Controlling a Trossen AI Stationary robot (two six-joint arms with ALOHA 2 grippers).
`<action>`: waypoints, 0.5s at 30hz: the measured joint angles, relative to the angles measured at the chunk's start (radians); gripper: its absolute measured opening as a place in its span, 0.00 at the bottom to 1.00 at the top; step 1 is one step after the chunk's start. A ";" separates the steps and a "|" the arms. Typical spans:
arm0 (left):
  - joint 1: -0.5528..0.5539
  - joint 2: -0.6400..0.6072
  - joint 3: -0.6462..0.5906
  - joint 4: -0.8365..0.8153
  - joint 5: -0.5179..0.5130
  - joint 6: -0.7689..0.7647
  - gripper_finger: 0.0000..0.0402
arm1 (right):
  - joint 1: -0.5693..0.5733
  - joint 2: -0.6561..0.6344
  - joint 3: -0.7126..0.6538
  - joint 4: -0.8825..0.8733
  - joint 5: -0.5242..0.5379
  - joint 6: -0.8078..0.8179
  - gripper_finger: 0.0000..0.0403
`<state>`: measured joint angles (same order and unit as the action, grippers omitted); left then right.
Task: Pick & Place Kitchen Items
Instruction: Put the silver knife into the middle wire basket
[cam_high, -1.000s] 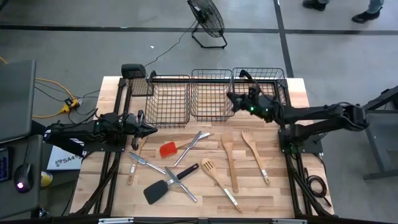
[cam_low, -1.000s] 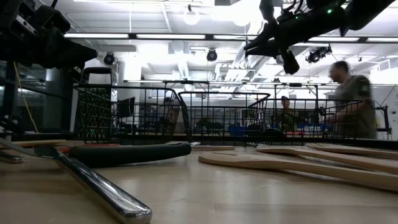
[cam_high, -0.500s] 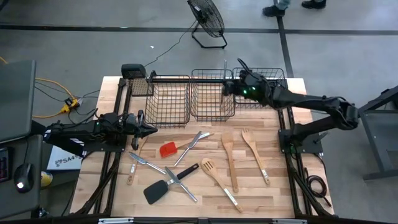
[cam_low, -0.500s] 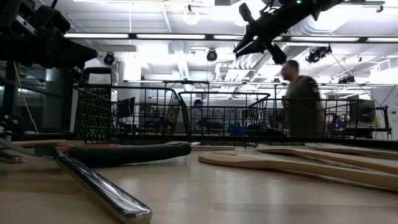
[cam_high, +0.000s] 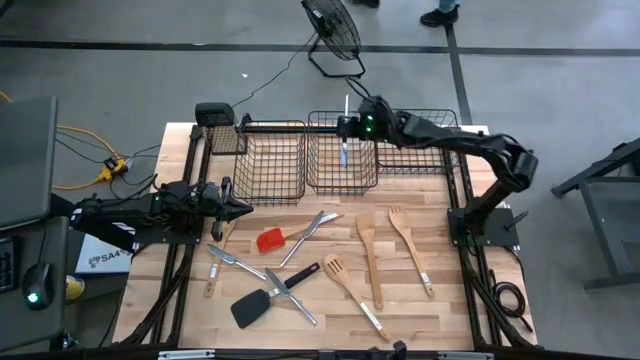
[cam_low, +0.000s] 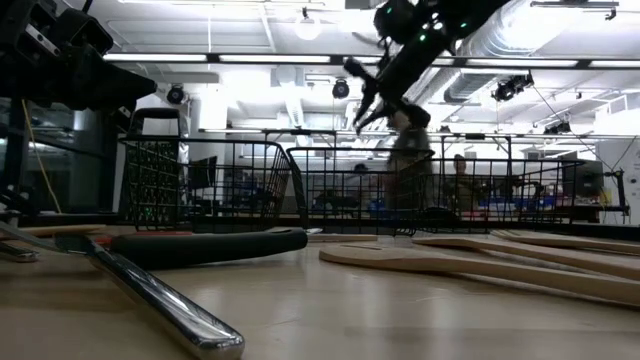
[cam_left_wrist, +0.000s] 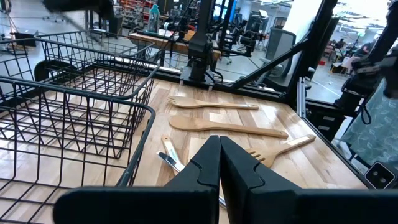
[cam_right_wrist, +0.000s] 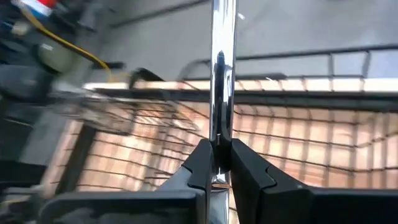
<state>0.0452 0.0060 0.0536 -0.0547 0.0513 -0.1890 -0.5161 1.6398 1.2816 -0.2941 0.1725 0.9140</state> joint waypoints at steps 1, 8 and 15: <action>0.000 0.000 0.000 0.000 0.000 0.000 0.00 | -0.008 0.020 0.012 -0.026 -0.004 0.000 0.07; 0.000 0.000 0.000 0.000 0.000 0.000 0.00 | -0.043 0.114 0.038 -0.061 -0.049 -0.030 0.07; 0.000 0.000 0.000 0.000 0.000 0.000 0.00 | -0.050 0.179 0.039 -0.052 -0.079 -0.102 0.07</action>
<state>0.0455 0.0059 0.0536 -0.0547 0.0510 -0.1890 -0.5657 1.8184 1.3201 -0.3457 0.0934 0.8124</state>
